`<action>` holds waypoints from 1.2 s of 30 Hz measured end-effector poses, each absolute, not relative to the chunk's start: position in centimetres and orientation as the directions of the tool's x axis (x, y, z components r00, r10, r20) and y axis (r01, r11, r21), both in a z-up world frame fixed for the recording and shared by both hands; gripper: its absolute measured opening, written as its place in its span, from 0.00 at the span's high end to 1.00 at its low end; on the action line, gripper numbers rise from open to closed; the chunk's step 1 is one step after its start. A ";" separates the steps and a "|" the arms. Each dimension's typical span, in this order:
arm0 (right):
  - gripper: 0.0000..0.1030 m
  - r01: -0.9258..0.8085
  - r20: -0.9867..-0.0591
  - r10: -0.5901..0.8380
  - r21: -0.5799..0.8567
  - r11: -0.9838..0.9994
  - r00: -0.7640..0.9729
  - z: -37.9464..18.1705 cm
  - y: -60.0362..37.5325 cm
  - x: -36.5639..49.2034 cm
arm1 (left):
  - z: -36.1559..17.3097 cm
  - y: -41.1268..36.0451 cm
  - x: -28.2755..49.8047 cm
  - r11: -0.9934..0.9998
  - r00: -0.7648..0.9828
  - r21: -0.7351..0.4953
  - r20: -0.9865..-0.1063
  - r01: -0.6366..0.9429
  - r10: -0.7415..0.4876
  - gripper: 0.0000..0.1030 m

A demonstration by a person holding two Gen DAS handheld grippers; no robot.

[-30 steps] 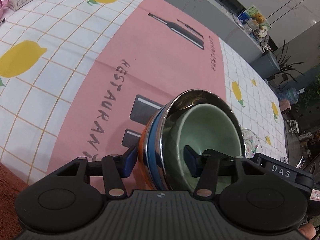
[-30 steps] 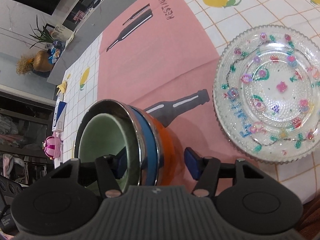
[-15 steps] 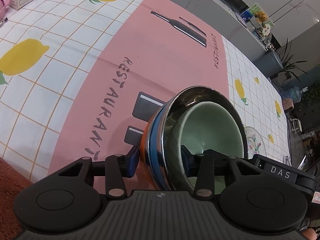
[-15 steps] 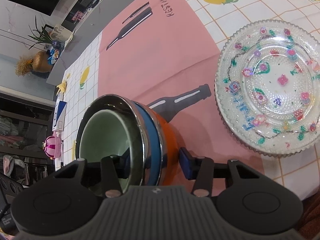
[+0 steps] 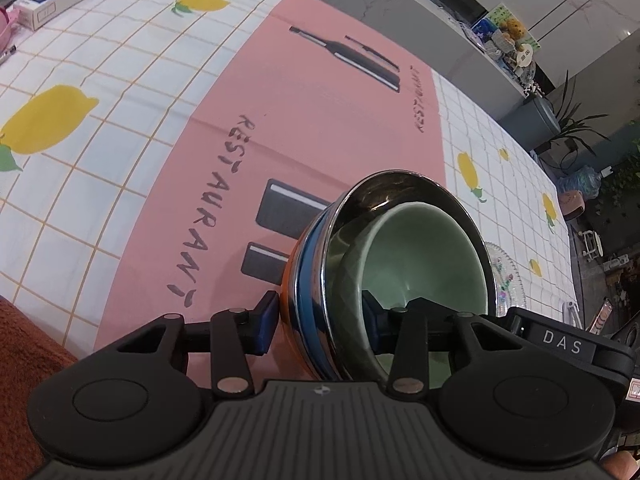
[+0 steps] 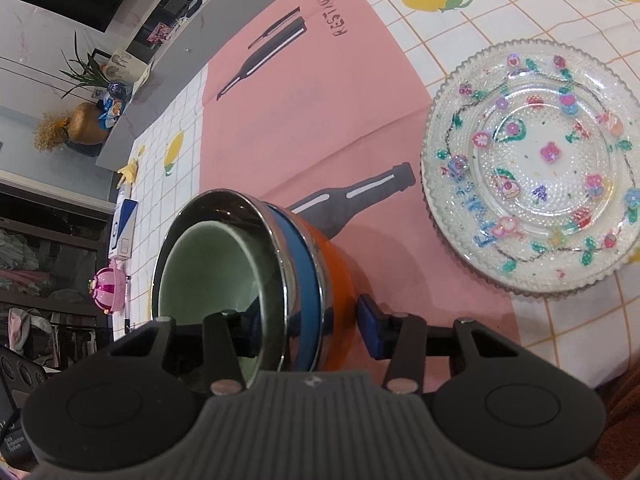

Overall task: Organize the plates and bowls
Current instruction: 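Lift the bowl stack with both grippers and carry it over the plates, then lower the bowl stack onto the plates with both grippers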

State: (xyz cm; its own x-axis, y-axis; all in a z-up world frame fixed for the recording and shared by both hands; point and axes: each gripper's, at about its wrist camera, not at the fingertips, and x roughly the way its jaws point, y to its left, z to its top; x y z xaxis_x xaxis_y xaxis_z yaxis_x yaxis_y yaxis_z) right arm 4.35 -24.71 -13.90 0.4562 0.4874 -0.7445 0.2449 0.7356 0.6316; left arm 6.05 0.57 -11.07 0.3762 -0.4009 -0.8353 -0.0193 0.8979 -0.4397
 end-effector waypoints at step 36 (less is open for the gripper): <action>0.55 0.307 -0.742 0.380 0.605 0.735 0.553 -10.1 -41.1 2.9 | -10.1 -15.6 8.8 0.864 0.313 -0.478 -0.806 0.157 -0.502 0.55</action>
State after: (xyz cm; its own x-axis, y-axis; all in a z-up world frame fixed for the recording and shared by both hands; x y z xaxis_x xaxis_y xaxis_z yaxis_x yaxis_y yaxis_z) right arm 2.86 -41.11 -10.13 0.5526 0.3802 -0.7417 0.3065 0.7348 0.6051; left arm 8.80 -15.65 -10.08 0.3130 -0.5024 -0.8060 0.1569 0.8643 -0.4778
